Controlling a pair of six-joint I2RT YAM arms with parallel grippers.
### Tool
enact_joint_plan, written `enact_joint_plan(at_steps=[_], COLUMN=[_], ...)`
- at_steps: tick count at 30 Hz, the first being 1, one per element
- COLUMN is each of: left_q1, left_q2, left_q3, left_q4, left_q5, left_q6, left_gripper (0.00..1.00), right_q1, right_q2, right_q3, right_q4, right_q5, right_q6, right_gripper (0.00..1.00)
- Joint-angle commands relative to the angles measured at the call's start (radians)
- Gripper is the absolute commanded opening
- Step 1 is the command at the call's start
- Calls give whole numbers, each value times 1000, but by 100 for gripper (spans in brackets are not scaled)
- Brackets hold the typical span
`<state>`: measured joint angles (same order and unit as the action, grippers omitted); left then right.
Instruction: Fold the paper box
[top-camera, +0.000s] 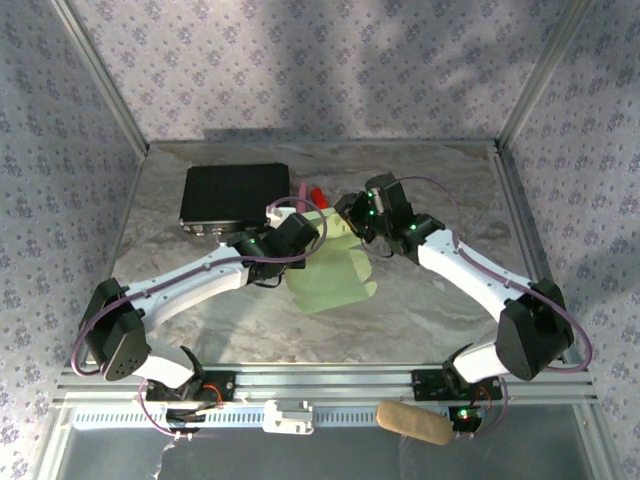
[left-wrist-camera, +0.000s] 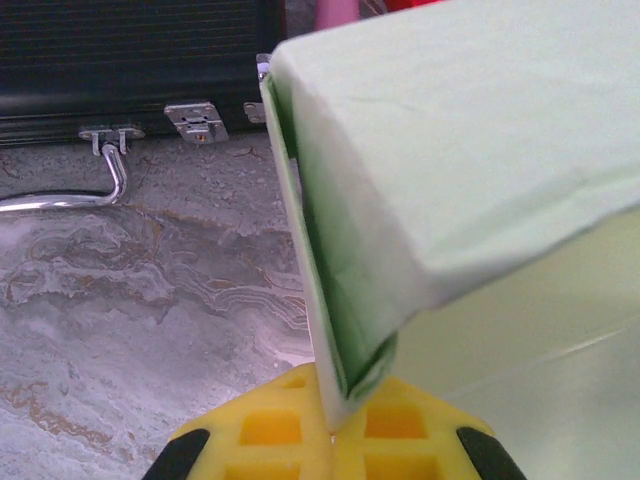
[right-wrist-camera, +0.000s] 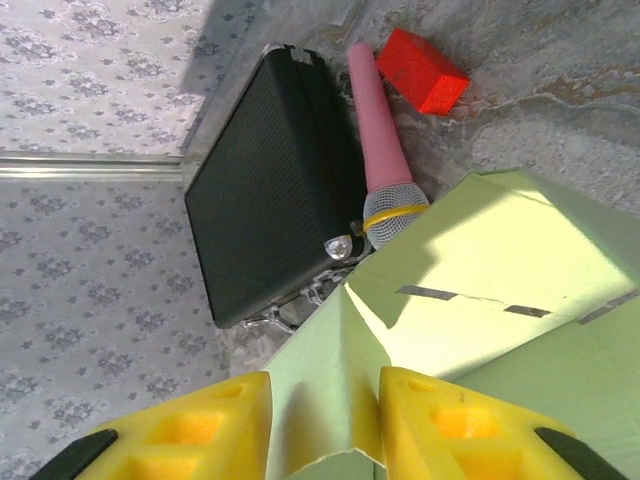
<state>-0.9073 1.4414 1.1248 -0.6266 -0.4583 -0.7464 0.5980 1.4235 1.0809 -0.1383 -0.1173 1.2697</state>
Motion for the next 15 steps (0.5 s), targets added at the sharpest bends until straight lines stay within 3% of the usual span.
enact_joint_plan(at_steps=[1,8,15], left_q1=[-16,-16,-15], left_q2=[-32,-39,-35], left_q3=[6,-1,13], left_q4=[4,4,4], left_q5=[-10,-22,-23], left_q6=[4,6,21], left_gripper=[0,0,0], right_q1=[-1,-2,18], right_q2=[-3,-166,-377], right_q3=[-9,-77,-290], right_q4=[66,-33,-3], right_q5=[-30,92,163], right_q6=[48,-83,-185], right_gripper=[34,55,54])
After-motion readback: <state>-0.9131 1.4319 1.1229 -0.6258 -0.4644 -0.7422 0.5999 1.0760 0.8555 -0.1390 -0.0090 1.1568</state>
